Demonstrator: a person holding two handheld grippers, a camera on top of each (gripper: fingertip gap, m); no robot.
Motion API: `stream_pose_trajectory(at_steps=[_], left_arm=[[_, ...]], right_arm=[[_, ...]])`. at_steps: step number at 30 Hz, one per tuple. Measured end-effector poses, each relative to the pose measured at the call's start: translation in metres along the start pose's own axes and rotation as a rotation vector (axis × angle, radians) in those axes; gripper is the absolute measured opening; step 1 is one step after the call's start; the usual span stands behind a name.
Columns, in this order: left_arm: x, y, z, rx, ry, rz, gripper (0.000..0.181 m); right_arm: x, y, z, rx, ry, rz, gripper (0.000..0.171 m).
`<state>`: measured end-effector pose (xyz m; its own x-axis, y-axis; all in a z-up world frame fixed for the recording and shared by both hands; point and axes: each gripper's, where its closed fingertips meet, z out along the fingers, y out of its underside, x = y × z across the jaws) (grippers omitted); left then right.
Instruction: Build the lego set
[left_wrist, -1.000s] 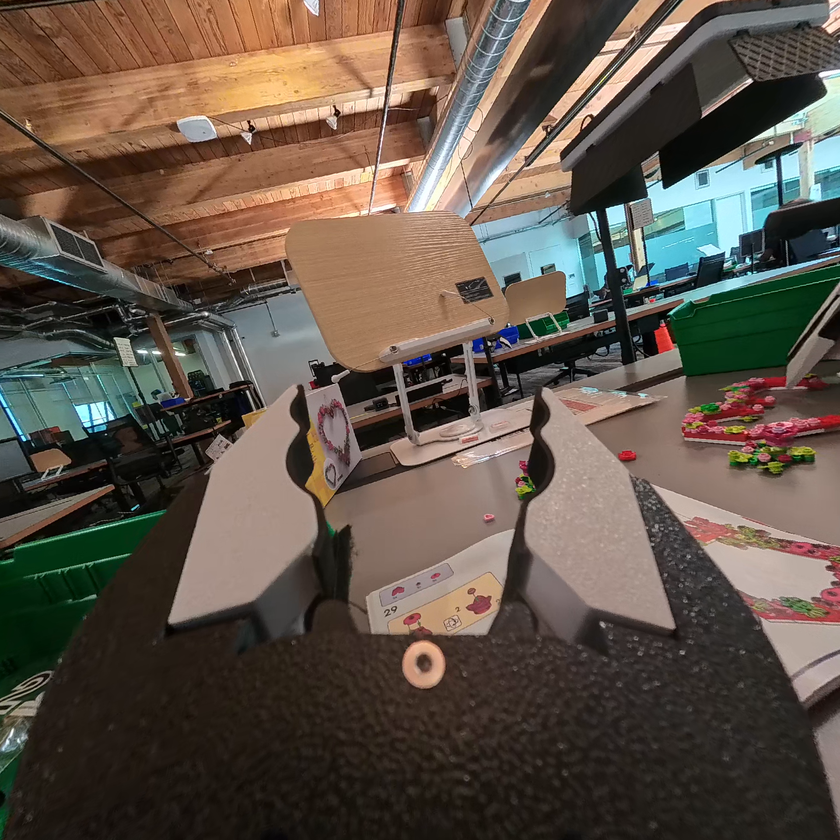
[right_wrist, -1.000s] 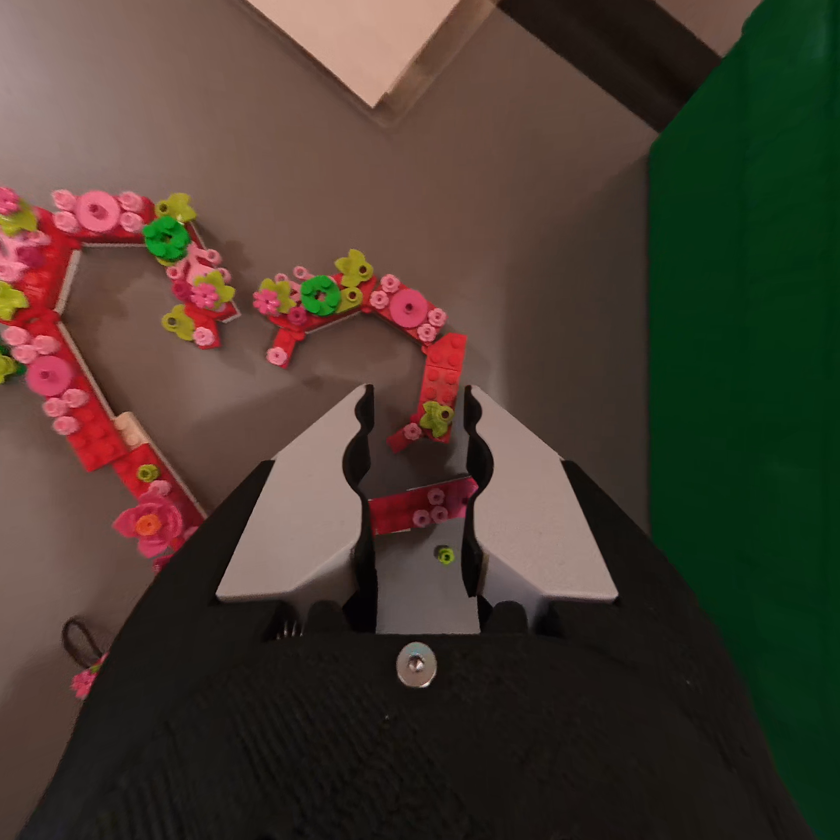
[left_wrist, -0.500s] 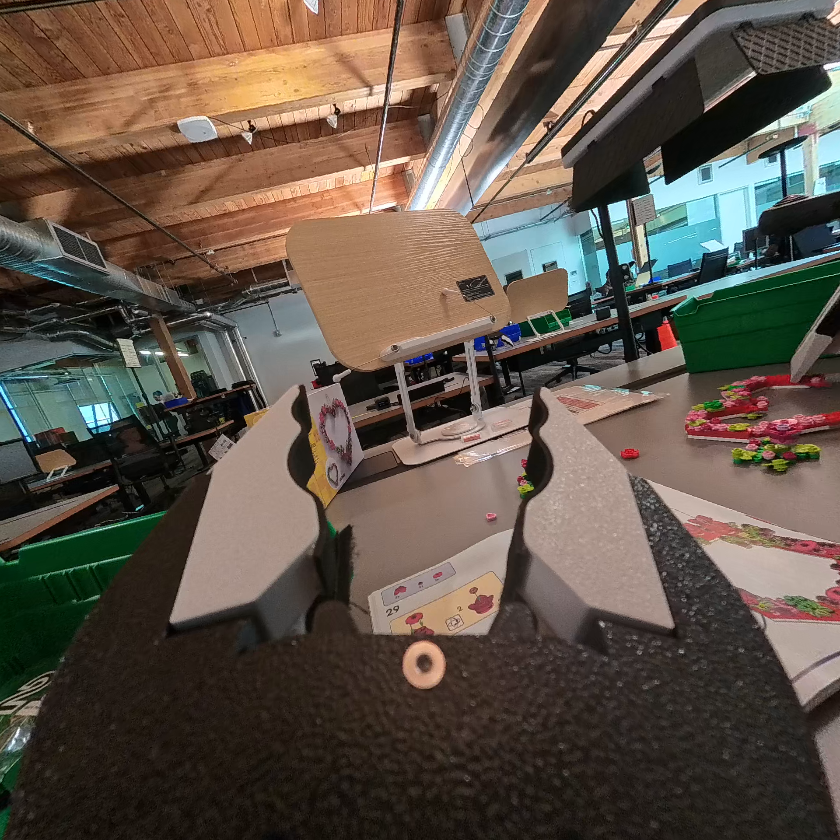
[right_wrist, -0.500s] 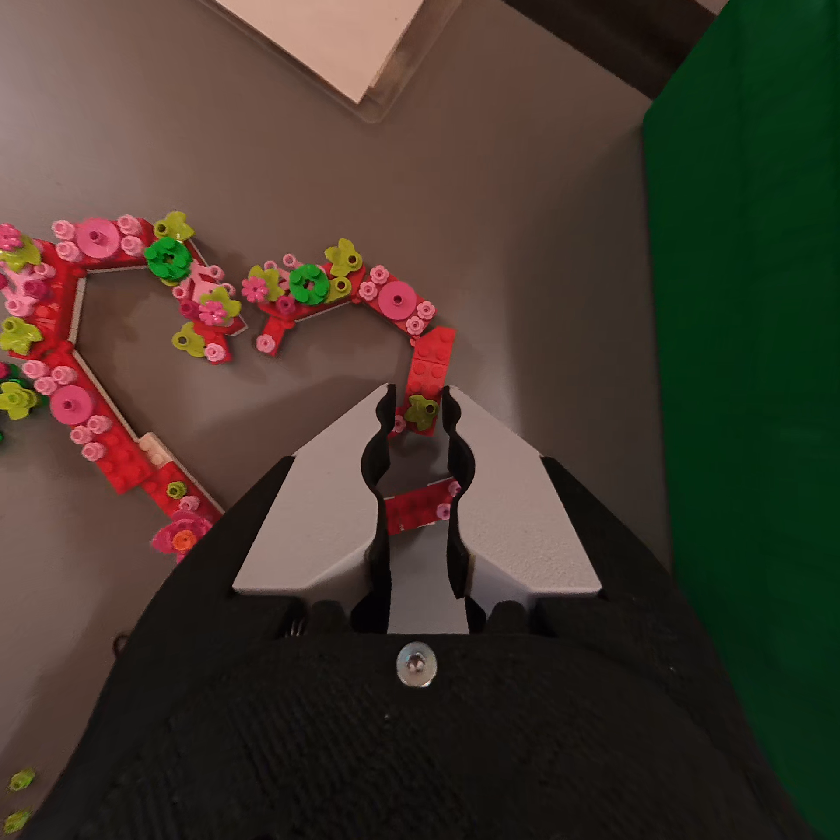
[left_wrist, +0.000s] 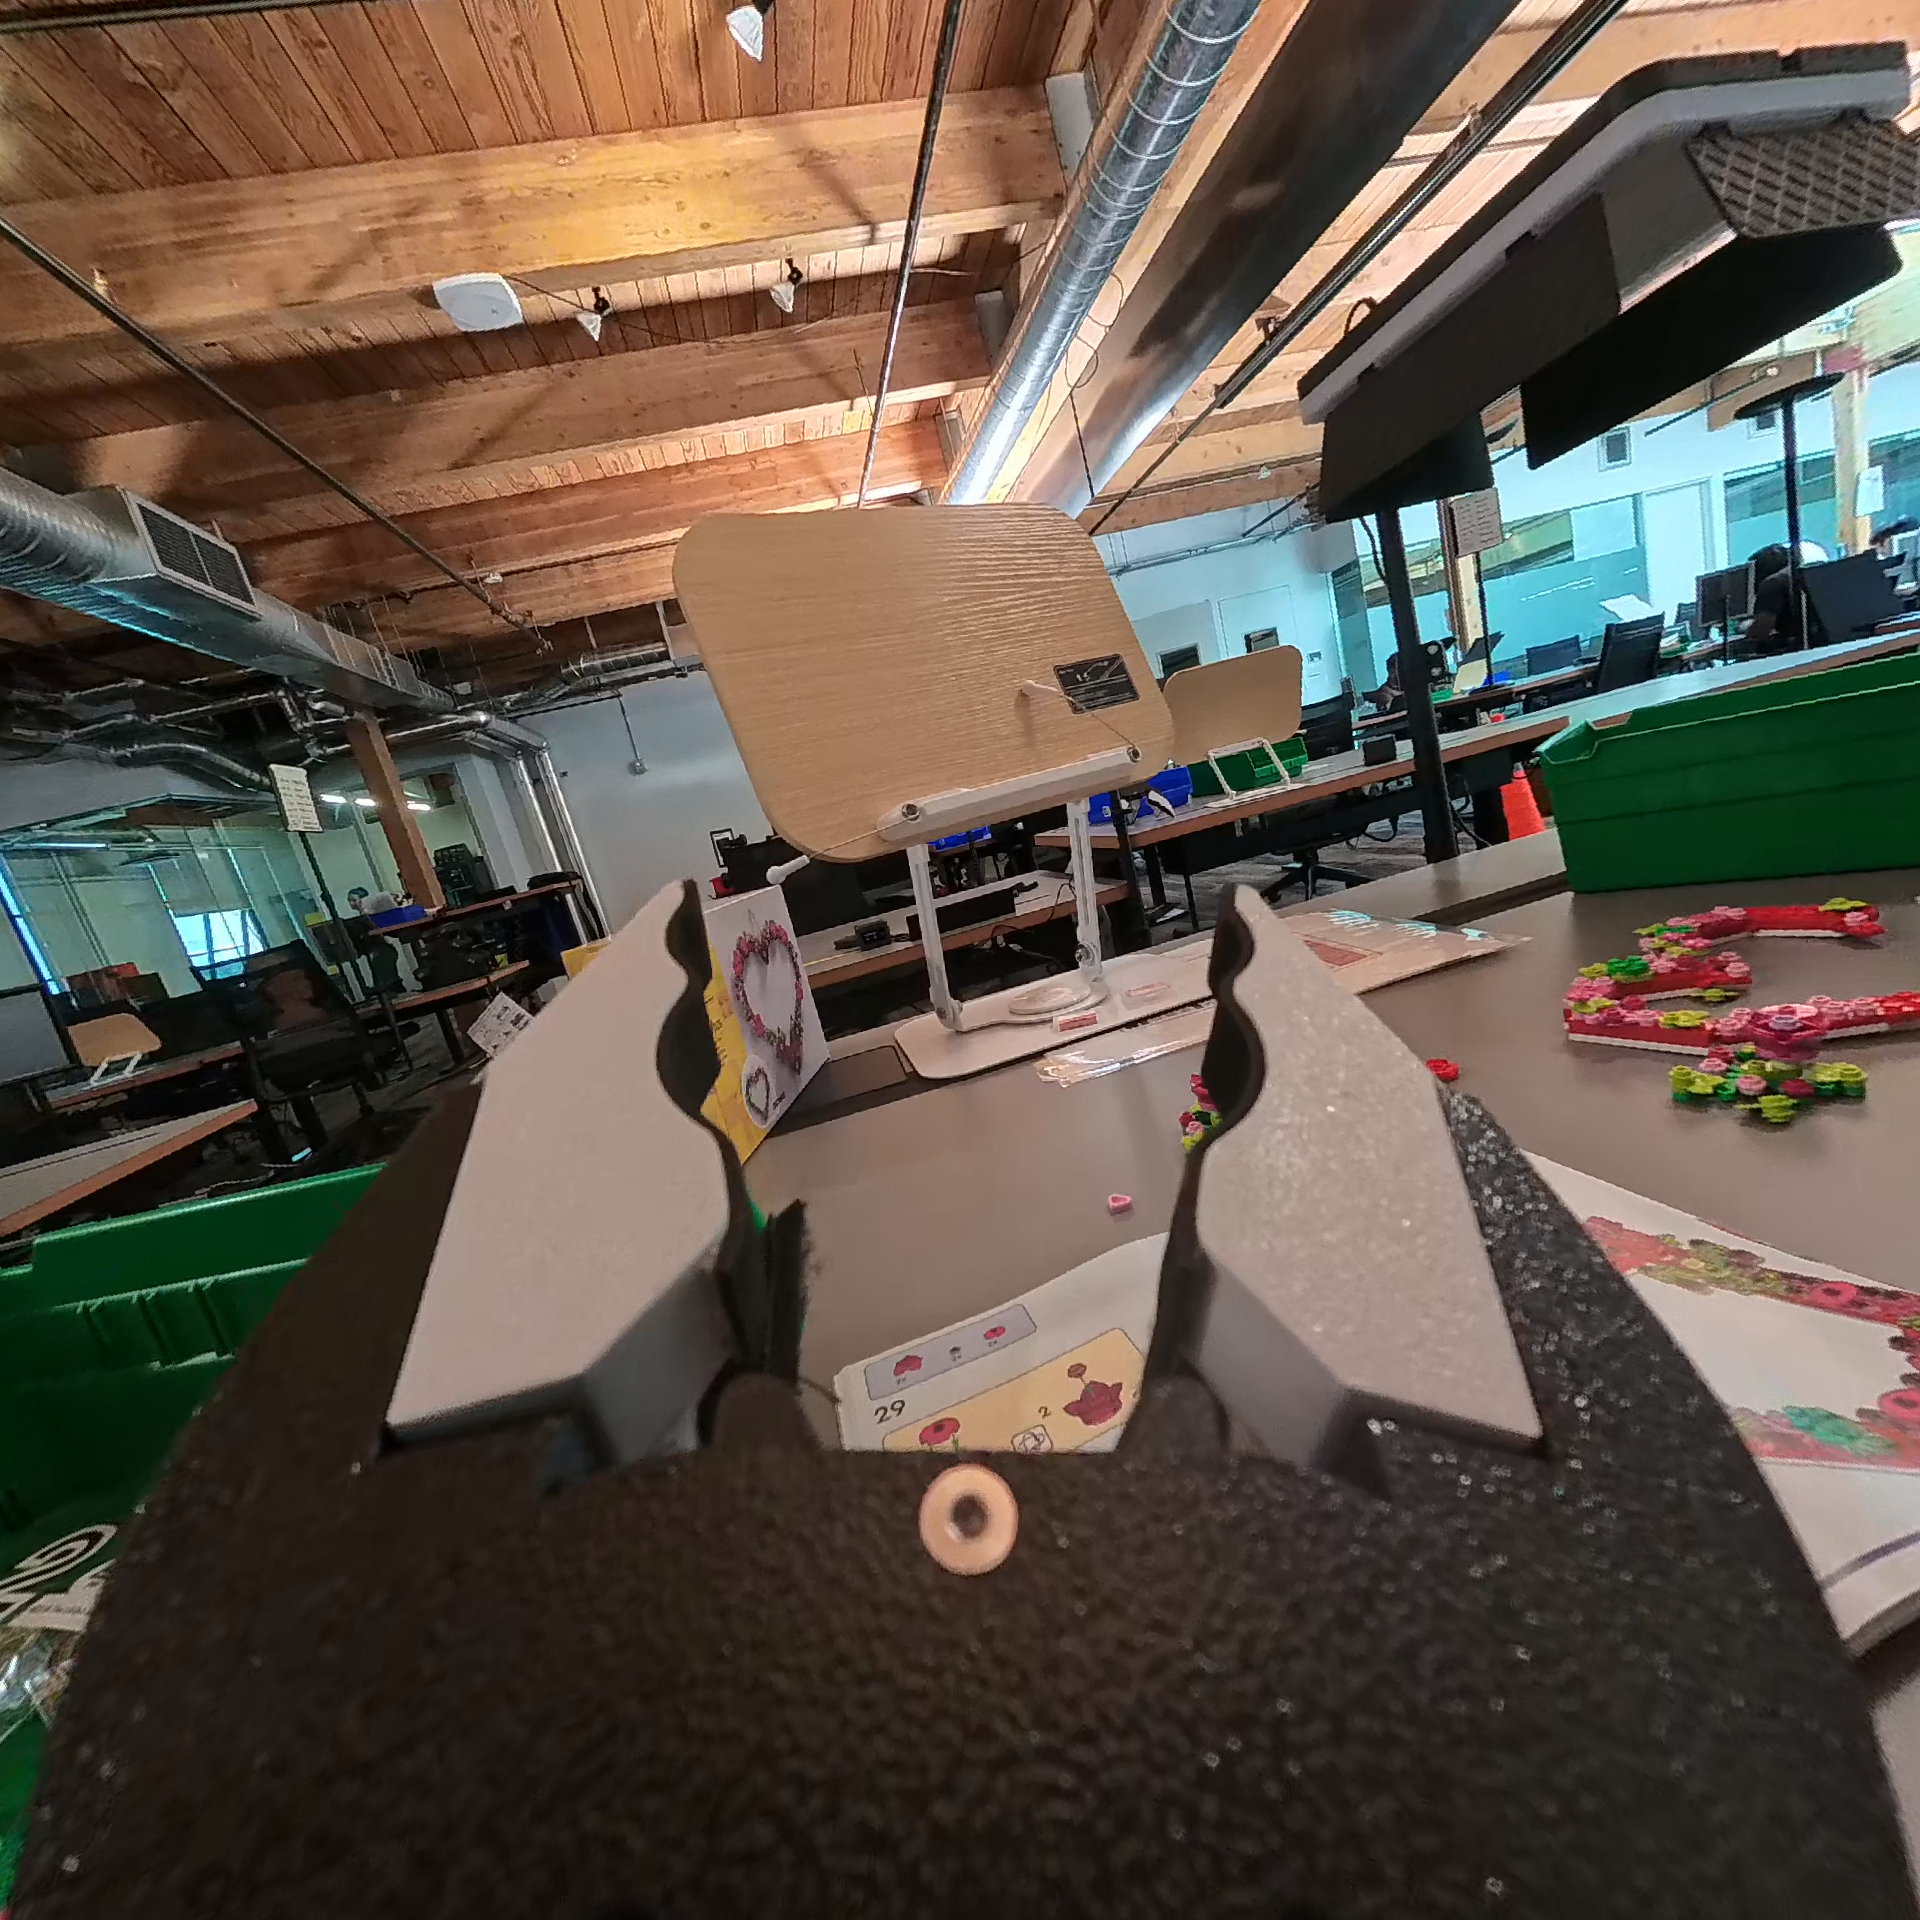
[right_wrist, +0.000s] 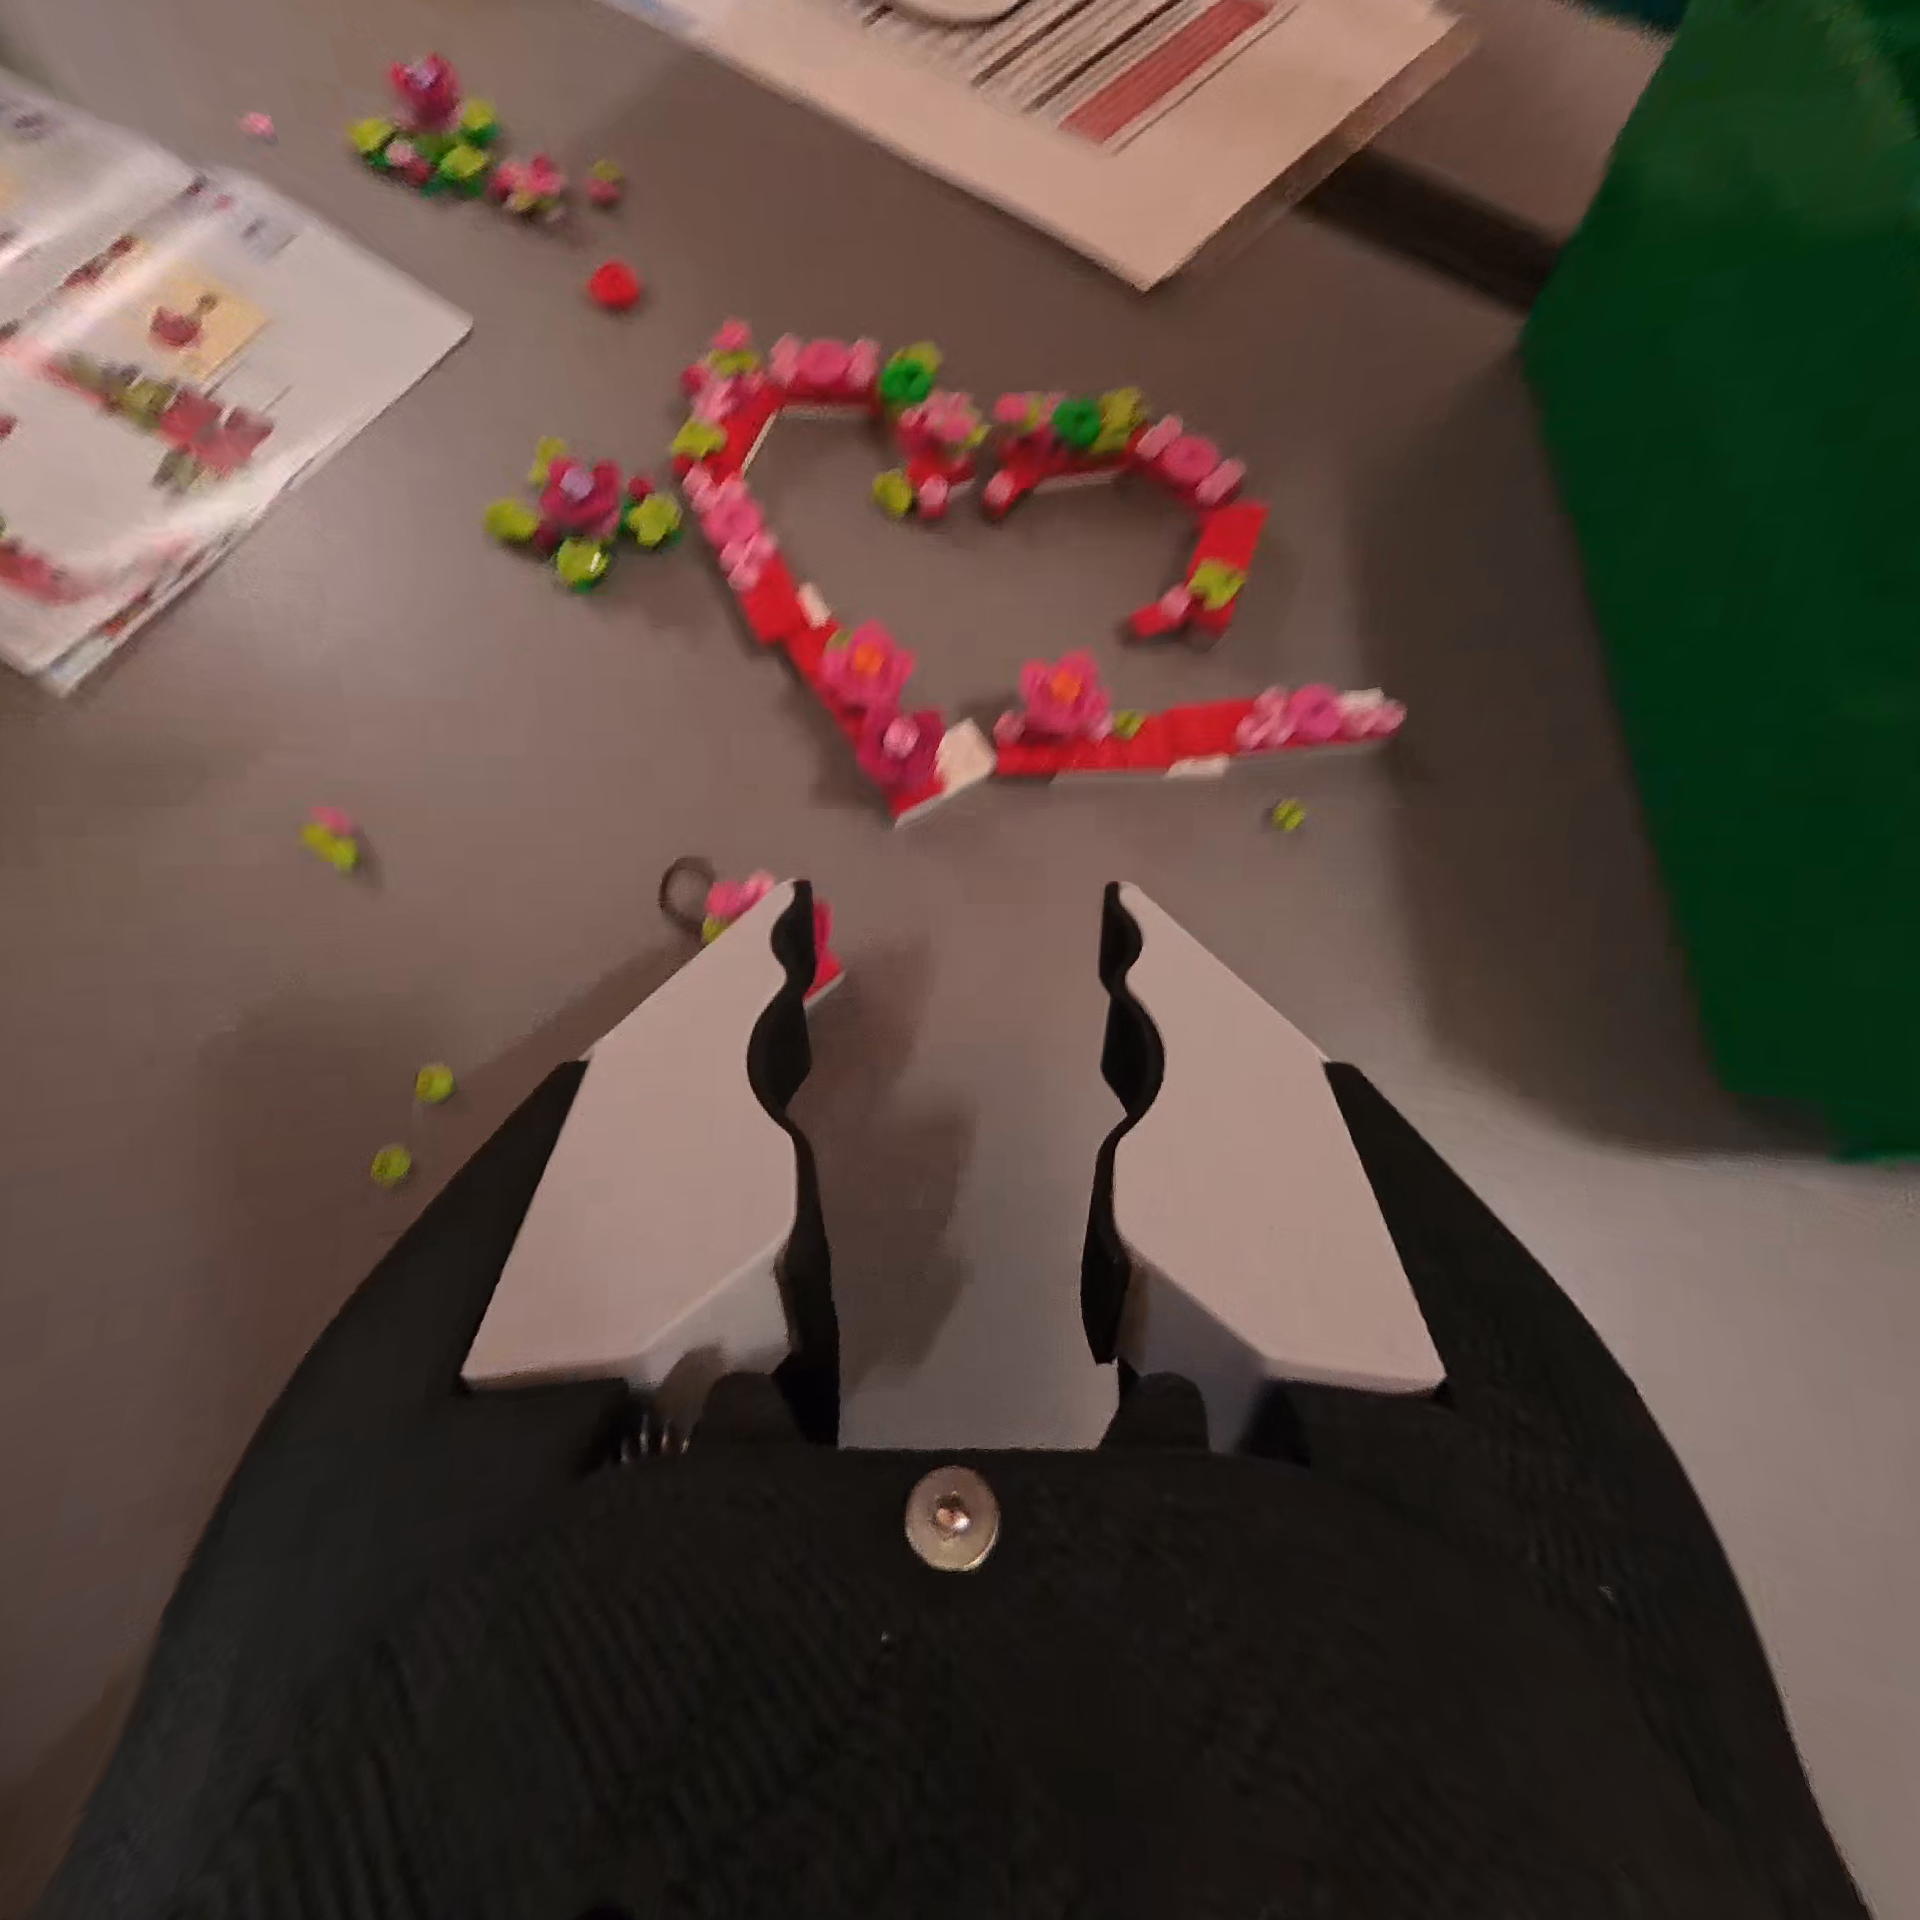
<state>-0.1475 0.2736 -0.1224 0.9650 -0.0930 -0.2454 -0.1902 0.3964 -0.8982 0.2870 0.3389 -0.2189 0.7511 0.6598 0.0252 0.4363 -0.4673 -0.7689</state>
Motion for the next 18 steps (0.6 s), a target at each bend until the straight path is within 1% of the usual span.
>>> stream_pose_trajectory(at_steps=[1,4,6,7,10,13,18], left_arm=[[0.0,0.0,0.0,0.001,0.0,0.001,0.094],[0.001,0.0,-0.001,-0.001,-0.006,0.019,0.095],[-0.004,-0.002,-0.003,0.004,-0.034,0.037,0.096],[-0.004,-0.003,-0.005,0.004,-0.029,0.023,0.093],[-0.005,-0.002,-0.006,-0.018,-0.018,-0.028,0.087],[-0.003,0.001,-0.007,-0.044,-0.018,0.01,0.084],[0.008,0.001,-0.006,-0.05,0.011,0.063,0.081]], right_arm=[[-0.006,0.013,-0.002,-0.003,-0.02,-0.001,0.055],[-0.024,0.041,-0.005,-0.012,-0.08,0.008,0.055],[-0.035,0.05,-0.003,0.002,-0.098,0.004,0.054],[-0.039,0.053,-0.001,0.008,-0.099,0.011,0.052],[-0.052,0.058,0.008,0.029,-0.088,0.028,0.05],[-0.052,0.061,0.015,-0.002,-0.047,0.01,0.05],[-0.049,0.055,0.018,0.003,-0.065,0.02,0.049]])
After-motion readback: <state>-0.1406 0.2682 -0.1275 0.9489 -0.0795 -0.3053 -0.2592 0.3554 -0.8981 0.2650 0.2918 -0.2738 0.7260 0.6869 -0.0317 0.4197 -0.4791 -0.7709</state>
